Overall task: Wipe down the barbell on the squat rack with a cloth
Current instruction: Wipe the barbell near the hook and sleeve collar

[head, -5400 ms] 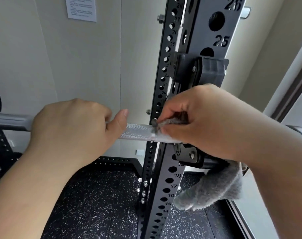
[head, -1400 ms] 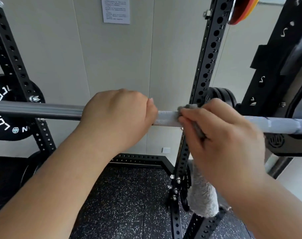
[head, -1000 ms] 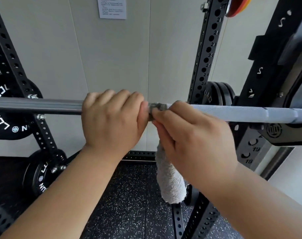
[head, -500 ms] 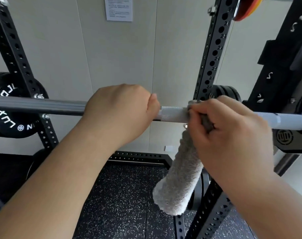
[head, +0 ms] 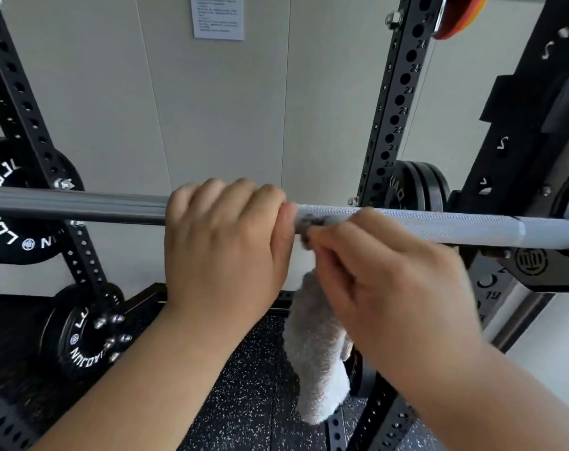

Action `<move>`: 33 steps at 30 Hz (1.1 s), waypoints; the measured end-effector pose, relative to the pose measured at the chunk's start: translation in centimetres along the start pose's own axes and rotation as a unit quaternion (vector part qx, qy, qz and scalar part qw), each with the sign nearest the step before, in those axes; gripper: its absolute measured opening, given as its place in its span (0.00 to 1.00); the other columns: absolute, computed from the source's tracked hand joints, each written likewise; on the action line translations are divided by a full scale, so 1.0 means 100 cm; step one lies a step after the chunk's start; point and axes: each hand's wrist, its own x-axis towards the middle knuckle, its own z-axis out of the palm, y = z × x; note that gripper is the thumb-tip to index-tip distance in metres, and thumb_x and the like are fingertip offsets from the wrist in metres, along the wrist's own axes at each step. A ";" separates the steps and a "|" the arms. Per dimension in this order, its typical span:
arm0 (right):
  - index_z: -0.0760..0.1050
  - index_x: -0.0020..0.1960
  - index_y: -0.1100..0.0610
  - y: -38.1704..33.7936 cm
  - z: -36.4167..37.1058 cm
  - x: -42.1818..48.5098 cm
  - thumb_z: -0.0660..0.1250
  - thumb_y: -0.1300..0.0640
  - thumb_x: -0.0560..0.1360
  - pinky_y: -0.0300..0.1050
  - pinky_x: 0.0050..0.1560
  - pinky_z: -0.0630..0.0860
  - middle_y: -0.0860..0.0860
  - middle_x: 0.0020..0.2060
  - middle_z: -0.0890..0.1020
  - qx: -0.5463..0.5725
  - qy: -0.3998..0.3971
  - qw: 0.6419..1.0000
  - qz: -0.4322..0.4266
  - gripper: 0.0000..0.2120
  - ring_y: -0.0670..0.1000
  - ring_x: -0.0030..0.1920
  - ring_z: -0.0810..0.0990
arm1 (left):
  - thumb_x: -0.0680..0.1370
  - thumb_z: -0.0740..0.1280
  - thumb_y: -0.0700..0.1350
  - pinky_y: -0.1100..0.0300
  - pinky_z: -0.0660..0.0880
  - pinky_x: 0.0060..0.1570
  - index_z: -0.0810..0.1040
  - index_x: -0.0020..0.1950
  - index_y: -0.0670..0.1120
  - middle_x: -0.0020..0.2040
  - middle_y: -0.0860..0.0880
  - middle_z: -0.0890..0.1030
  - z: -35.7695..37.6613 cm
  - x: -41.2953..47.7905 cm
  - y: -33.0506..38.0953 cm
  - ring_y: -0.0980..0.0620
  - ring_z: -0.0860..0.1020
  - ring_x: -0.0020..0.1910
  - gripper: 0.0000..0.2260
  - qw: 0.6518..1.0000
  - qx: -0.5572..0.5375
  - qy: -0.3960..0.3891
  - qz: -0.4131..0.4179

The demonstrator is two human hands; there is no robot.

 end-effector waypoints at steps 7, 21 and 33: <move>0.83 0.45 0.57 -0.006 0.007 -0.002 0.70 0.60 0.80 0.46 0.23 0.72 0.48 0.35 0.79 0.001 0.039 0.999 0.016 0.06 0.52 0.27 0.73 | 0.85 0.57 0.50 0.53 0.58 0.38 0.76 0.36 0.49 0.31 0.49 0.75 0.012 0.017 -0.006 0.41 0.73 0.31 0.19 0.996 0.042 0.071 0.027; 0.82 0.45 0.56 0.020 -0.016 0.000 0.66 0.54 0.82 0.47 0.26 0.74 0.48 0.34 0.79 0.018 0.032 0.992 0.117 0.10 0.53 0.28 0.76 | 0.84 0.52 0.54 0.59 0.55 0.31 0.67 0.32 0.48 0.26 0.51 0.67 -0.016 0.033 -0.004 0.45 0.65 0.26 0.22 0.991 0.019 -0.129 -0.014; 0.85 0.49 0.54 0.033 -0.031 0.000 0.68 0.54 0.82 0.45 0.29 0.73 0.45 0.35 0.79 -0.020 0.069 0.987 0.142 0.08 0.48 0.31 0.75 | 0.84 0.51 0.53 0.60 0.51 0.30 0.60 0.32 0.49 0.26 0.52 0.61 -0.013 0.050 0.011 0.46 0.59 0.24 0.21 0.986 0.026 -0.162 0.034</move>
